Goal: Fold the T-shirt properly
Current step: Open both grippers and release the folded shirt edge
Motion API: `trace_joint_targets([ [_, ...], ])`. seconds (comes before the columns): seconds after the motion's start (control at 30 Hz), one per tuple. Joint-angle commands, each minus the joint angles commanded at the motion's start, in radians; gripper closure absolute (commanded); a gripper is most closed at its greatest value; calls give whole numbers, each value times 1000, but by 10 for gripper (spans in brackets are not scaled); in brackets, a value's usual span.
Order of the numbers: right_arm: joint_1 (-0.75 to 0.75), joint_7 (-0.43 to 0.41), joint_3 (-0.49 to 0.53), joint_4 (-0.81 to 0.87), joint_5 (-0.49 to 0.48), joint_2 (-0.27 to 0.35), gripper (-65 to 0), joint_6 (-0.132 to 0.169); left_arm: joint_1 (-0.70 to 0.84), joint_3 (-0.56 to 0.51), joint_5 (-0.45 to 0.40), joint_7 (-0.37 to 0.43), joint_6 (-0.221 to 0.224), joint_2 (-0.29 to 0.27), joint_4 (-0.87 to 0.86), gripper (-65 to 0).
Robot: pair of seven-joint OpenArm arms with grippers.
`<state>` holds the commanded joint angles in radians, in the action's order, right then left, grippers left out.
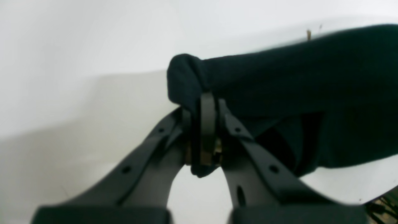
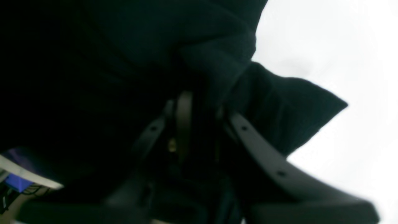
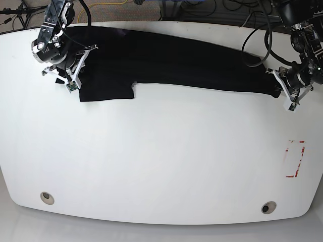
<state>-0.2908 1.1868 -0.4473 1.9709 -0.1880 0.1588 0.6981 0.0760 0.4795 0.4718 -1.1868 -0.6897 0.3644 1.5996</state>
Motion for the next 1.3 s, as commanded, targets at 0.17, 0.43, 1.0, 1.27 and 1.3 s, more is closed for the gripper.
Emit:
trace_joint_targets([
  [0.17,-3,0,-2,25,-6,-9,-365,0,-5,-74,2,-3,3,28,8,-150],
  [0.43,25,-2,-98,64,-98,-46,-409,0,-35,-89,5,-5,6,29,63,-381],
  [1.0,106,-2,-239,58,-341,-61,-388,0,-129,-95,6,-190,0,-87,305,-379],
  [1.27,80,-2,-130,48,-262,-129,-68,0,-84,-94,-55,-173,8,-207,256,-274],
  [1.3,75,-2,-123,46,-247,-132,-52,0,-83,-94,-71,-163,8,-212,247,-246],
])
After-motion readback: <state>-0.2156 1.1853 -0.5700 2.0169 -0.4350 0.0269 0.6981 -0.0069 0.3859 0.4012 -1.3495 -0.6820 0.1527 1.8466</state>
